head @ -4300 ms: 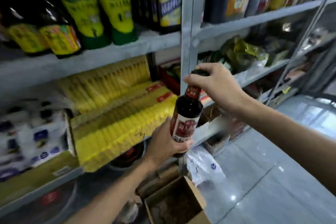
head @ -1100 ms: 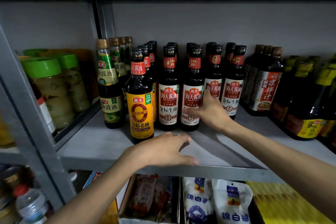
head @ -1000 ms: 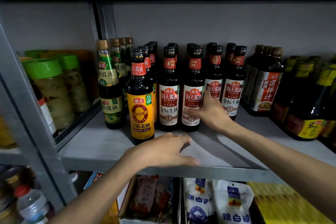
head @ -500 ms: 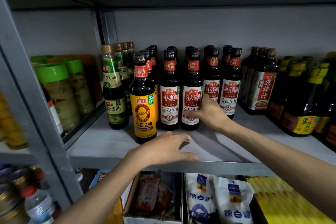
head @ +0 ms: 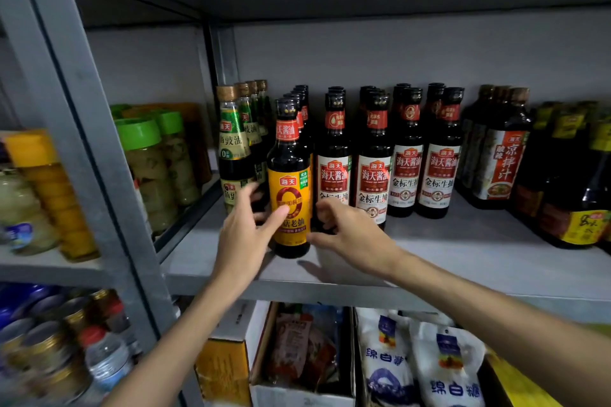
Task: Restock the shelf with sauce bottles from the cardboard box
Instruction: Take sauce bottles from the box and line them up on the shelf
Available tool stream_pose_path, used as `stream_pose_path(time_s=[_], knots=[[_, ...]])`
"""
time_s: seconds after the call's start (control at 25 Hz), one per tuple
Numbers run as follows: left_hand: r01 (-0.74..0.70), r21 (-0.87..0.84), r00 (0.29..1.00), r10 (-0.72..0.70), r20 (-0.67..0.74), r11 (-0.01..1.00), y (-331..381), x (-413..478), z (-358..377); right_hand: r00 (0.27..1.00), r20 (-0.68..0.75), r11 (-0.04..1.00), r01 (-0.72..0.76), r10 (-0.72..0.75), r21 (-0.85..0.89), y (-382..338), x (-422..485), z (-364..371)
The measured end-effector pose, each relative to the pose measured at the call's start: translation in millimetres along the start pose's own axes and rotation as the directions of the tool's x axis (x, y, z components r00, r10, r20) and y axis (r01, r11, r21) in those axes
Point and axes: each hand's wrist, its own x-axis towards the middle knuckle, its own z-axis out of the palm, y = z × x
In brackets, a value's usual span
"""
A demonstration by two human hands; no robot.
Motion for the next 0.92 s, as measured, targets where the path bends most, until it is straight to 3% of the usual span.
stream_pose_path(time_s=[0.12,0.48,0.92], knots=[[0.008,-0.048,0.987,0.000,0.162,0.999,-2.8,8.8,3.0,1.000,-0.024,0.998,0.009,-0.007,0.056,-11.5,14.8,17.7],[-0.045,-0.056,0.981,0.054,0.186,0.997,-8.8,16.9,3.3,0.997,-0.080,0.995,-0.015,0.023,0.099,-8.4,27.6,30.0],[-0.056,-0.019,0.980,0.059,0.191,0.998,-6.3,18.6,3.8,1.000,-0.025,0.993,-0.011,0.014,0.120,-7.6,22.7,24.5]])
